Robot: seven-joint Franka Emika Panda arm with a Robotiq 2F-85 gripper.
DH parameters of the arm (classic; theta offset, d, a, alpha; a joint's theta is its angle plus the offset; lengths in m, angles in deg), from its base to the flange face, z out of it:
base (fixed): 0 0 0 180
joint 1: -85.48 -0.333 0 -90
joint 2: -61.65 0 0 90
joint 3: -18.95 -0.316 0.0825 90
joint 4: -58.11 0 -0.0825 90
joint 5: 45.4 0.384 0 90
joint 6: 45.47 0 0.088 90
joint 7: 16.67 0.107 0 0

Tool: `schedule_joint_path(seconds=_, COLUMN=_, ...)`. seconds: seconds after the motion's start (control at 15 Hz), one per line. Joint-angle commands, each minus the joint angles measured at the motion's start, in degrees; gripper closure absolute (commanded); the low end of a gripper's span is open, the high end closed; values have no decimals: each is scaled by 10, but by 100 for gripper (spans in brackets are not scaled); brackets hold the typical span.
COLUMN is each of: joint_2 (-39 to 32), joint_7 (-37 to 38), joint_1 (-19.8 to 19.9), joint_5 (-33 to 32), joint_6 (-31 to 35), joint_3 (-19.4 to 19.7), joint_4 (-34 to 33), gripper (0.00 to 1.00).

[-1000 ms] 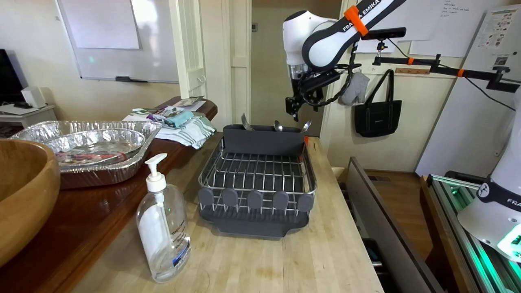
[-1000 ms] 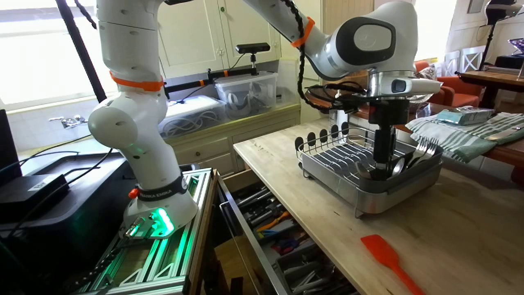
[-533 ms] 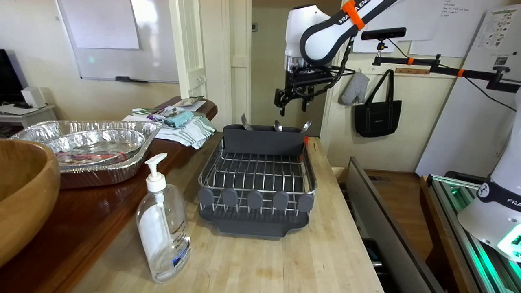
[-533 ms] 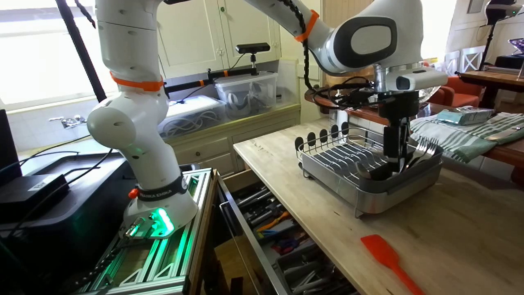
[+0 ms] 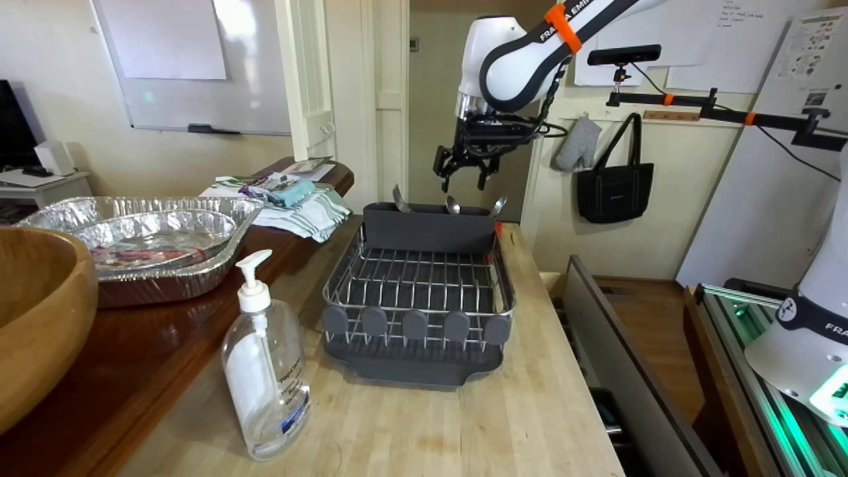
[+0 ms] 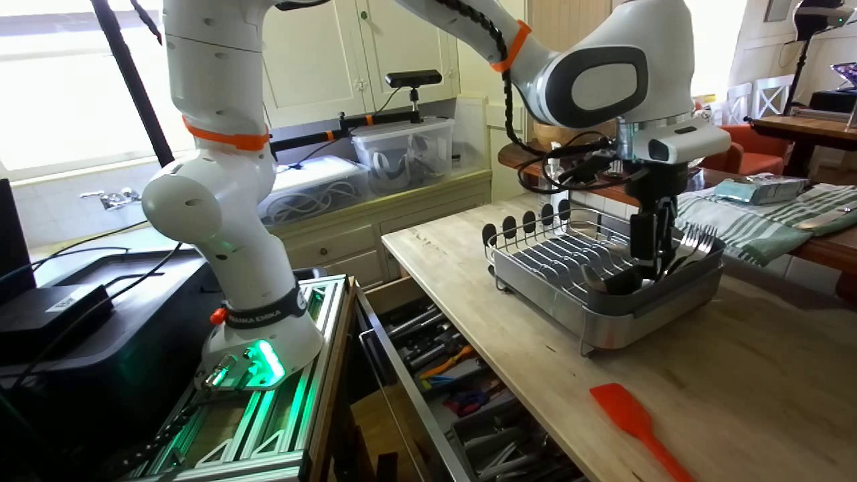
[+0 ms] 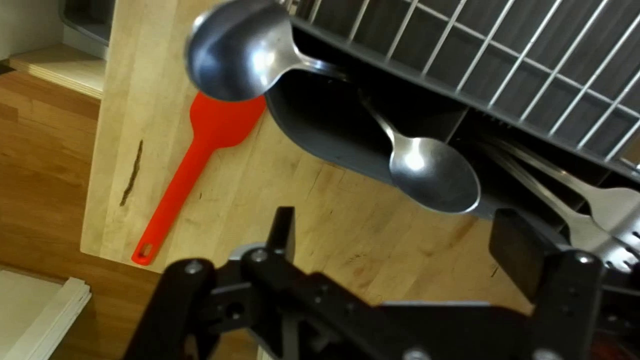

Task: Rearrange the spoons and forks in the utensil holder

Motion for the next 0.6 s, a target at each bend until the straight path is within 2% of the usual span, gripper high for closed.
schedule_joint_path(seconds=0.0, joint_2=-22, joint_7=-23, joint_1=9, joint_5=36, joint_6=20, joint_3=-9, joint_4=-11, gripper=0)
schedule_joint_path(seconds=0.53, joint_2=-44, joint_7=-42, joint_1=6, joint_5=51, joint_6=32, joint_3=-6, joint_4=-19, gripper=0)
